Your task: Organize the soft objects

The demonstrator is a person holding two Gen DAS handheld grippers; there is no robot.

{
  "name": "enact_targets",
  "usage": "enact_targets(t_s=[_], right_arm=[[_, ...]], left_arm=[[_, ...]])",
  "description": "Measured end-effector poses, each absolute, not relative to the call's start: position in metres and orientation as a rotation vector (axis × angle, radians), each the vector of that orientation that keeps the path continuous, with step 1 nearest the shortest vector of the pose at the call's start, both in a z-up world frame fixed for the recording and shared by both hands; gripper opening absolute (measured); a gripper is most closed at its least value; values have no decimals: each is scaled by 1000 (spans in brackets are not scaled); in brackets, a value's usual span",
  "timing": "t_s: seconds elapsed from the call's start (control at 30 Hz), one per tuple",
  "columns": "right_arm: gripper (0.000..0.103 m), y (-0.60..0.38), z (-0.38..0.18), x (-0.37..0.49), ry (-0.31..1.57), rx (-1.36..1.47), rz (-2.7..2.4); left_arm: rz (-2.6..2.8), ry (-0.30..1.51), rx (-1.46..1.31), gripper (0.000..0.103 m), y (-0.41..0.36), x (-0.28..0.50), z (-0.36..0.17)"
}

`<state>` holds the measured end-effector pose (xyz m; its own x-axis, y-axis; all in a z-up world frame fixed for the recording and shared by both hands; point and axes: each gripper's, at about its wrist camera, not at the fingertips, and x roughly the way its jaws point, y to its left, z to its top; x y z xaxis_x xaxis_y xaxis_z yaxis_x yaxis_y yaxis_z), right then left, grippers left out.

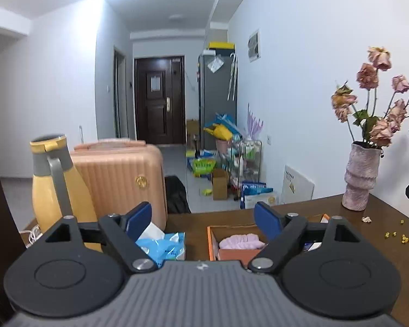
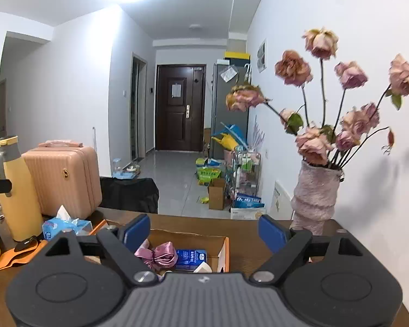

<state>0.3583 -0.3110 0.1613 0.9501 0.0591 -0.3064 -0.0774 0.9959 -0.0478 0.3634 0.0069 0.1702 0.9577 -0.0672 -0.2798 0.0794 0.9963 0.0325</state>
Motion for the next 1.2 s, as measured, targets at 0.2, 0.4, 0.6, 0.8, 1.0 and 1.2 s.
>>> enact_targets(t_s=[0.2,0.4,0.6,0.8,1.0,1.2], right_arm=[[86,-304,160,319,251,-55,75],[88,-297,130,239,174,-7,116],[93,-275,89,138,141,-37,154],[93,-258,44,55,177,1,162],[102,-240,11,-6,220,15,166],[102,-230,6,-16,209,20,128]], left_arm=[[-70,235,21,87,-1,324,170],[-26,144,51,103,-7,241,134],[-82,103,79,103,-9,140,92],[-29,116,69,103,1,55,48],[2,132,76,103,13,1,27],[13,141,30,103,18,3,32]])
